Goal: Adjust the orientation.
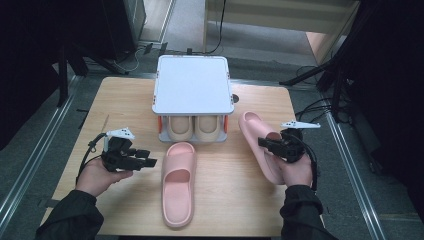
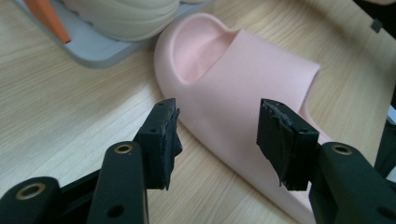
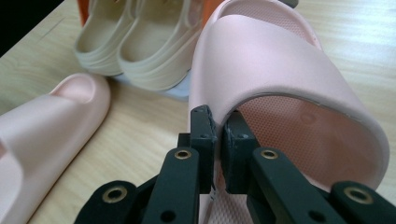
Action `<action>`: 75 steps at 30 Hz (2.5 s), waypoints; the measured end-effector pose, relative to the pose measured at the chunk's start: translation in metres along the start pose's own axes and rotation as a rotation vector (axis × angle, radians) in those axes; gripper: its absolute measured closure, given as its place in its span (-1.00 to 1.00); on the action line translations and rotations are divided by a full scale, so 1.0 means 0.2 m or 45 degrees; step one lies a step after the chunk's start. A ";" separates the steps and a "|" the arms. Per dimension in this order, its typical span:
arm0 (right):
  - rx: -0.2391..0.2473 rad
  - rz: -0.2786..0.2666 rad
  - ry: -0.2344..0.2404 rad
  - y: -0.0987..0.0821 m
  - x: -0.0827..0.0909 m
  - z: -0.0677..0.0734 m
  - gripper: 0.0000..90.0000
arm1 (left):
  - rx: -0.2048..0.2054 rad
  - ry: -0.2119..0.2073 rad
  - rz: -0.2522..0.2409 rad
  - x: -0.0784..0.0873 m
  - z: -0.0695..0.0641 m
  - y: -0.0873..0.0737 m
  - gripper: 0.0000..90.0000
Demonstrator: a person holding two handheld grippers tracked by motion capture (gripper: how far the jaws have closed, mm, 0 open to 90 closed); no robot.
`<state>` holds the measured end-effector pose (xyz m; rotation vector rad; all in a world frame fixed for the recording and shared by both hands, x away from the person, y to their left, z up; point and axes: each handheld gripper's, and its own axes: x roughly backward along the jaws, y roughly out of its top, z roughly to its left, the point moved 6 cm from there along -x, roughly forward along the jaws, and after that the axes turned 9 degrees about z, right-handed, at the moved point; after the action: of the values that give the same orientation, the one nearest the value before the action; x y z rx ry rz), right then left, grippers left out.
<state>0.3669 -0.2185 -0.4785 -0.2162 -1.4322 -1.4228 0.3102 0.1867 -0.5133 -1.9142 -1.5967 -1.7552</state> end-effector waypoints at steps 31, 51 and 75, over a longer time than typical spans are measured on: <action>0.120 0.226 0.083 -0.28 -0.22 0.47 0.87 | -0.058 -0.035 0.032 -0.08 -0.03 0.11 0.16; 0.202 0.283 0.128 -0.27 -0.44 0.68 0.70 | -0.079 -0.010 0.058 -0.09 -0.03 0.05 0.16; 0.182 0.150 0.155 -0.22 -0.19 0.55 0.79 | -0.022 0.006 0.123 -0.12 0.00 -0.03 0.60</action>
<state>0.2933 -0.1222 -0.5056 -0.1189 -1.3917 -1.2121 0.3104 0.1756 -0.5351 -1.9583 -1.4656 -1.7396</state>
